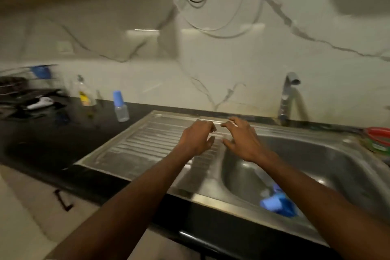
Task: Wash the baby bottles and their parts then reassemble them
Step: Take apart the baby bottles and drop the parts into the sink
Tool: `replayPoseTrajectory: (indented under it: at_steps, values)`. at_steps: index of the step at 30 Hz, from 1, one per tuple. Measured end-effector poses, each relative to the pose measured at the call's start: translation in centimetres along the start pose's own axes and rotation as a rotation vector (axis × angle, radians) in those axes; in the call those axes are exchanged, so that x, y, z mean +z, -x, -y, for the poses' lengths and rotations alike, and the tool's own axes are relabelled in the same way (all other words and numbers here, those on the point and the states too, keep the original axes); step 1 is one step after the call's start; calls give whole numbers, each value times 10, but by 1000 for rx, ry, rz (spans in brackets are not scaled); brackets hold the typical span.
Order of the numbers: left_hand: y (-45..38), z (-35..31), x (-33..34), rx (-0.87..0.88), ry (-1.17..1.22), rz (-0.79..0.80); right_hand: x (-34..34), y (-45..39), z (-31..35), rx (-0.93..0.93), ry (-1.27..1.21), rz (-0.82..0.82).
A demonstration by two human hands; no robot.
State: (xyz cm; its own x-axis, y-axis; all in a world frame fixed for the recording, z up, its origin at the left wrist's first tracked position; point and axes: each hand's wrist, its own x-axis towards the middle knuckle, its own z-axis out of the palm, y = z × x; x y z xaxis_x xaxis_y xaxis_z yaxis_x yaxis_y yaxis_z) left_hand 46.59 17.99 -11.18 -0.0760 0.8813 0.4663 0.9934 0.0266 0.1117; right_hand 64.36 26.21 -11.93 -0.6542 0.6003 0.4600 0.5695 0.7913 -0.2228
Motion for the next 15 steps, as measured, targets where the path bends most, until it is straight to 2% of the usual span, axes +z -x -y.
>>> replayPoseTrajectory:
  at_steps: [7,12,15]
  values:
    - [27,174,-71,-327,-46,-181,65,-119,134,-179,-62,76]
    - [31,277,-79,-548,78,-388,127,-207,212,-221,-138,141]
    - [15,334,-66,-656,103,-377,159,-246,246,-219,-164,174]
